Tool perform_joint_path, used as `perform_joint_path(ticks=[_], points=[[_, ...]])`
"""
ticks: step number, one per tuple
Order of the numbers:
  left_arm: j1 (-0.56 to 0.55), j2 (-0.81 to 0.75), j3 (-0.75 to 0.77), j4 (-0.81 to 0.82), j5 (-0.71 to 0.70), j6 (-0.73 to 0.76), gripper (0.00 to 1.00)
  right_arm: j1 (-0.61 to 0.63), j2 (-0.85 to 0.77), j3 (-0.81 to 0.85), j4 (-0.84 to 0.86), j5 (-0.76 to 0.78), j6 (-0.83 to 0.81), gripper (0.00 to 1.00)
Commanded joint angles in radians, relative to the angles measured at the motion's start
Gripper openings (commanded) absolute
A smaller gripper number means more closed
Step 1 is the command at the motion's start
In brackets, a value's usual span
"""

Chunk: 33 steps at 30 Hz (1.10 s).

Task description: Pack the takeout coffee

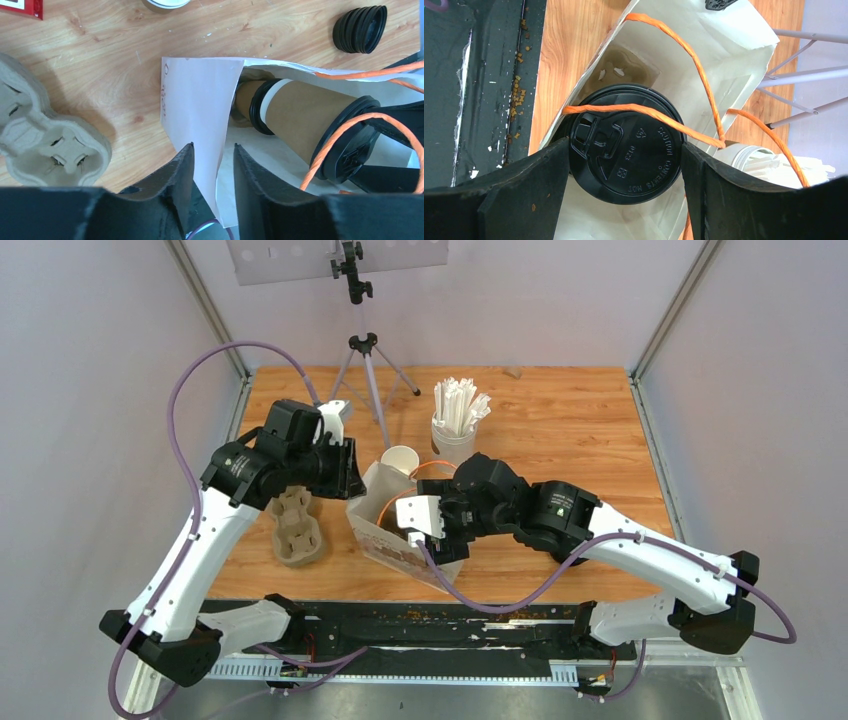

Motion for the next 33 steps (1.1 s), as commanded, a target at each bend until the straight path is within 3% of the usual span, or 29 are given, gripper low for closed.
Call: perform_joint_path(ticks=[1,7,12,21,28,33], points=[[0.004,0.008,0.005,0.047,0.015,0.009,0.37,-0.002,-0.027,0.009,-0.017,-0.003,-0.026,0.7],[0.004,-0.007,-0.012,0.07,0.061,-0.026,0.11,-0.002,-0.042,0.011,-0.046,0.03,-0.047,0.71],[0.004,-0.044,-0.057,0.095,0.109,-0.088,0.01,-0.02,-0.061,0.015,-0.07,0.062,-0.068,0.71],[0.004,-0.141,-0.213,0.291,0.205,-0.268,0.0,-0.067,-0.079,0.016,-0.093,0.079,-0.107,0.72],[0.004,-0.188,-0.283,0.34,0.165,-0.335,0.0,-0.083,-0.083,0.014,-0.081,0.08,-0.153,0.73],[0.003,-0.203,-0.295,0.35,0.17,-0.361,0.02,-0.083,-0.056,0.041,-0.061,0.039,-0.085,0.71]])
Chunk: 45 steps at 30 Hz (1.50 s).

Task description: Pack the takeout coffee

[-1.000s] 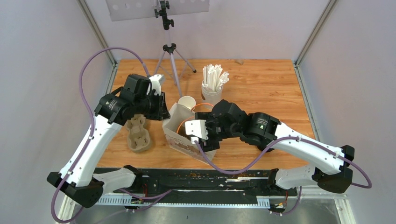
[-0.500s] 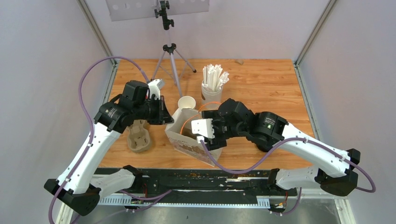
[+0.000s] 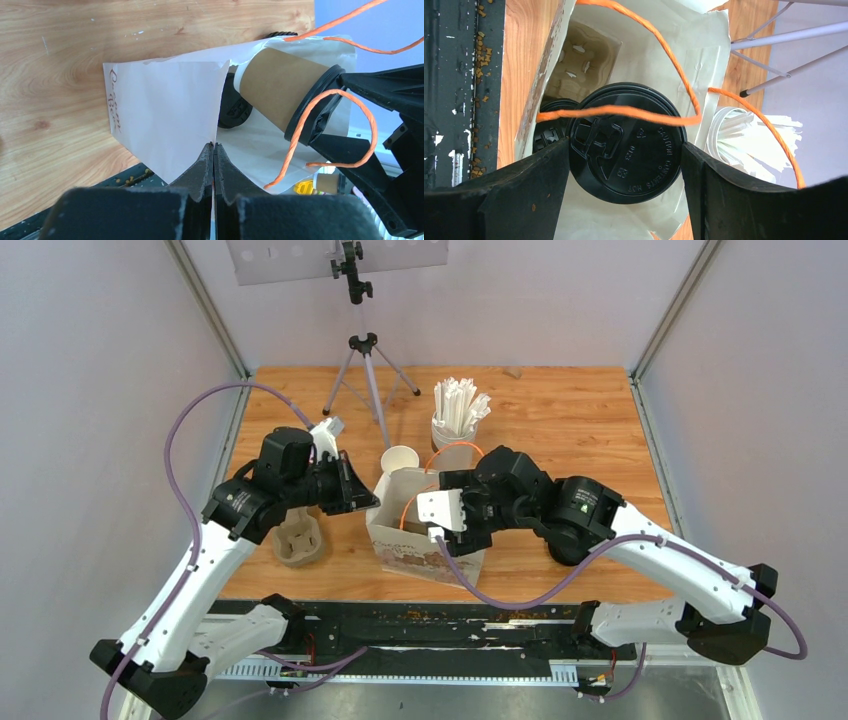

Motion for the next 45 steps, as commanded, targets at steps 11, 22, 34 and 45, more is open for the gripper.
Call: perform_joint_path(ticks=[11,22,34,45], points=[[0.004,-0.065,-0.05,0.054,0.023,-0.044,0.04,-0.006,0.05,0.032,0.163,-0.056,0.19,0.7],[0.004,-0.093,-0.066,0.034,0.021,0.001,0.05,-0.004,0.104,0.047,0.186,-0.1,0.241,0.69],[0.004,-0.093,0.004,-0.1,0.036,0.08,0.4,0.044,0.06,-0.021,0.215,-0.102,0.291,0.68],[0.004,-0.06,0.071,-0.112,0.082,0.122,0.51,0.128,0.001,-0.092,0.231,-0.027,0.31,0.68]])
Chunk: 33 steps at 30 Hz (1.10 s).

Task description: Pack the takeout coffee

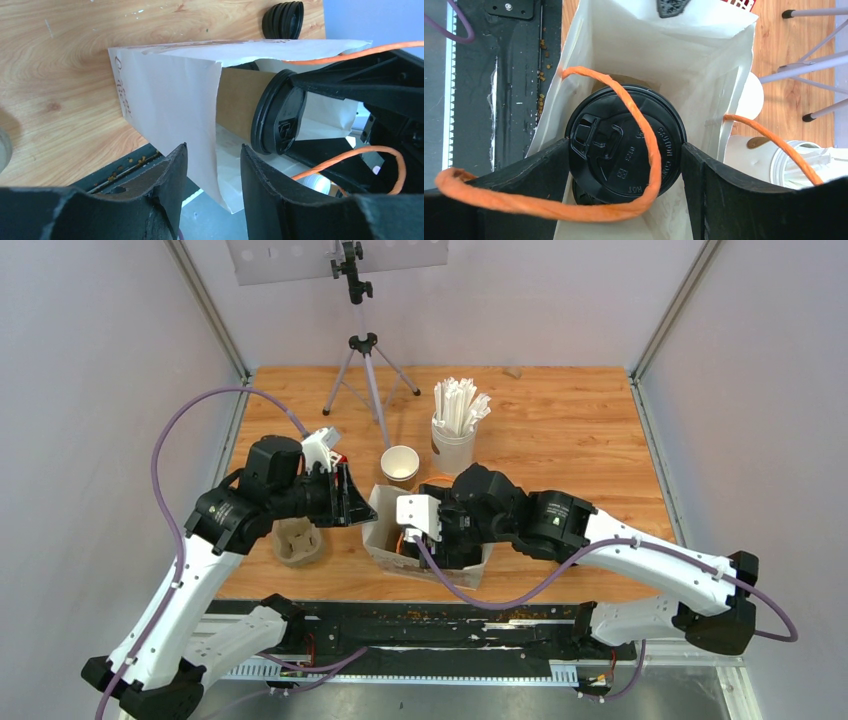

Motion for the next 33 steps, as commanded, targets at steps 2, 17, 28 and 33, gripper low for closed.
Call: perform_joint_path(ticks=[2,17,28,33], points=[[0.004,0.004,0.041,0.02,0.062,0.031,0.51,0.054,-0.053,-0.024,0.052,0.045,0.021,0.68],[0.004,-0.002,0.038,-0.026,0.047,0.098,0.28,0.144,-0.053,-0.078,0.089,0.19,0.023,0.67],[0.004,-0.03,-0.008,0.105,0.083,0.122,0.03,0.144,-0.068,-0.128,0.188,0.383,-0.084,0.68],[0.004,-0.038,-0.009,0.183,0.069,0.14,0.01,0.141,-0.067,-0.136,0.234,0.468,-0.147,0.69]])
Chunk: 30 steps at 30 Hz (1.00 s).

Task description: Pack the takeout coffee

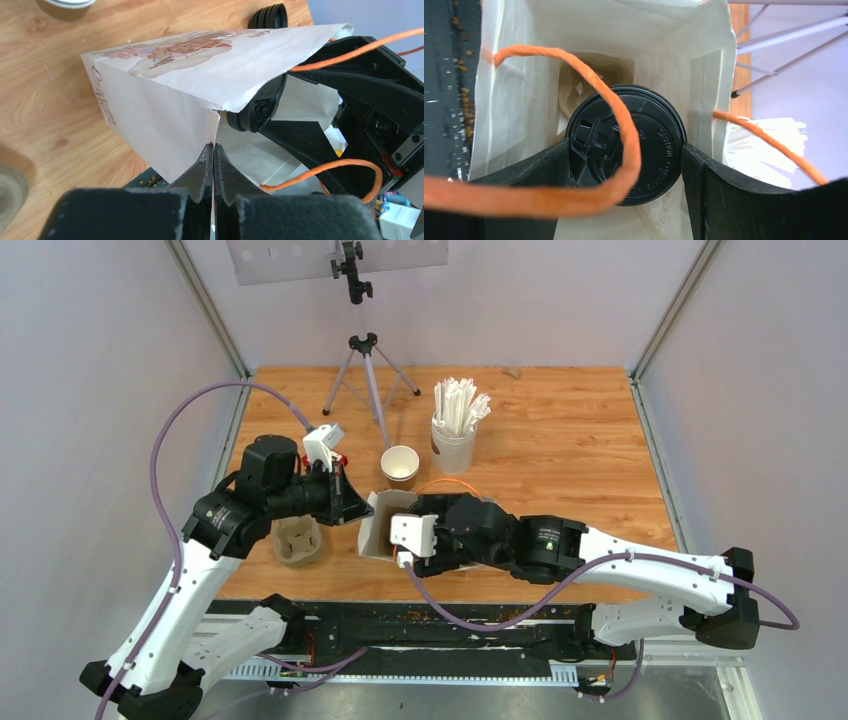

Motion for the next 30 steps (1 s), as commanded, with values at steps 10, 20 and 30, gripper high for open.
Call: perform_joint_path(ticks=[10,20,30], points=[[0.004,-0.02,-0.049,0.139,-0.027,0.064,0.01,-0.015,-0.039,-0.04,0.128,0.064,-0.114,0.69],[0.004,-0.077,-0.094,0.103,-0.014,0.066,0.11,-0.003,-0.039,-0.074,0.173,-0.073,-0.073,0.69],[0.004,-0.113,-0.112,-0.005,0.047,0.062,0.35,0.029,-0.02,-0.123,0.224,-0.05,-0.076,0.68]])
